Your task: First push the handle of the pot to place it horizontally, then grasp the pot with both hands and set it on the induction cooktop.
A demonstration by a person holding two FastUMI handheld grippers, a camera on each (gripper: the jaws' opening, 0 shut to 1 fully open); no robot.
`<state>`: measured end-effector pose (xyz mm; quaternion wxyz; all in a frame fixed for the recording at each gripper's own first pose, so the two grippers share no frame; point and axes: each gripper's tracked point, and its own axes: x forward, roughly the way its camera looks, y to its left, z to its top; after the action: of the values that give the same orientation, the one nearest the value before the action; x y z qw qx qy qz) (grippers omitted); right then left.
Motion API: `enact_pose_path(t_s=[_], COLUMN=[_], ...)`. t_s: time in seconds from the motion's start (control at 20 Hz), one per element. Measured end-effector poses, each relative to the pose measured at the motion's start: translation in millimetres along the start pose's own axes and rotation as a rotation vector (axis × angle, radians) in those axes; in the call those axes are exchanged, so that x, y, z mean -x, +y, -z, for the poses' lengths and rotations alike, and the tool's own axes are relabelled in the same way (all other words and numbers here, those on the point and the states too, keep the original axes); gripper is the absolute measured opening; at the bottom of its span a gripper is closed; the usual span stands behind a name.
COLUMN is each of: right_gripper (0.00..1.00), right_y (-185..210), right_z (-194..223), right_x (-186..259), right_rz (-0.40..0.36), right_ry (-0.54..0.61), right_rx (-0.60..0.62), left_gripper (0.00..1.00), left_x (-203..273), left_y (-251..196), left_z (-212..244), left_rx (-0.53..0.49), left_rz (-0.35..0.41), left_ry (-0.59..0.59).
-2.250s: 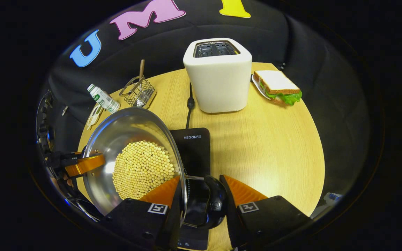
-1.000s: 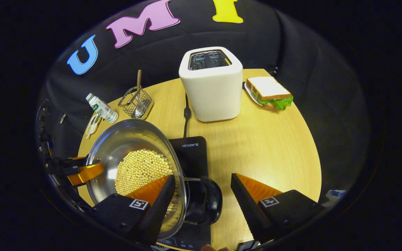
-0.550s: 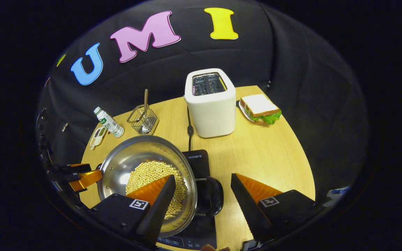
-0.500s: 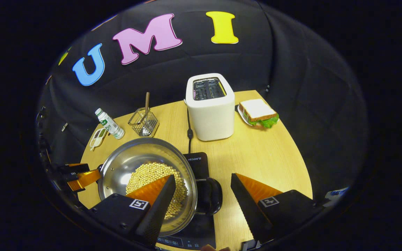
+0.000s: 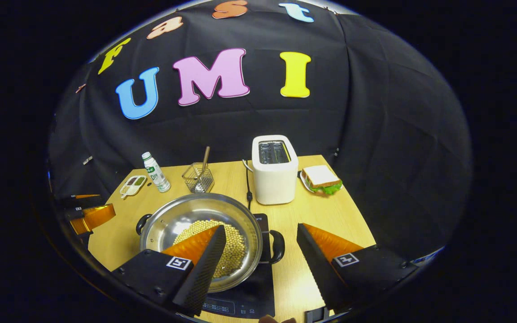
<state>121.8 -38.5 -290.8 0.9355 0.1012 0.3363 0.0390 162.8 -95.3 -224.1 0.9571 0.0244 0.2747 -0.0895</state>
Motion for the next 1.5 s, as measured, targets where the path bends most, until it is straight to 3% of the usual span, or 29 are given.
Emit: enact_pose_path(t_s=[0.6, 1.05, 1.5], right_gripper=[0.98, 0.98, 0.98], right_y=[30.1, 50.7, 39.5], right_z=[-107.3, -125.2, -107.6], right_x=[152.6, 229.0, 263.0], right_rz=[0.032, 0.068, 0.119], right_ry=[-0.377, -0.541, -0.556], right_rx=[0.013, 0.032, 0.010], left_gripper=[0.94, 0.94, 0.94], left_x=[121.3, 208.5, 245.8], left_y=[22.4, 43.4, 47.9], left_z=[-70.2, -79.7, -67.9], left_rx=[0.056, 0.062, 0.053], left_rz=[-0.049, -0.055, -0.055], left_ry=[-0.314, -0.430, -0.451])
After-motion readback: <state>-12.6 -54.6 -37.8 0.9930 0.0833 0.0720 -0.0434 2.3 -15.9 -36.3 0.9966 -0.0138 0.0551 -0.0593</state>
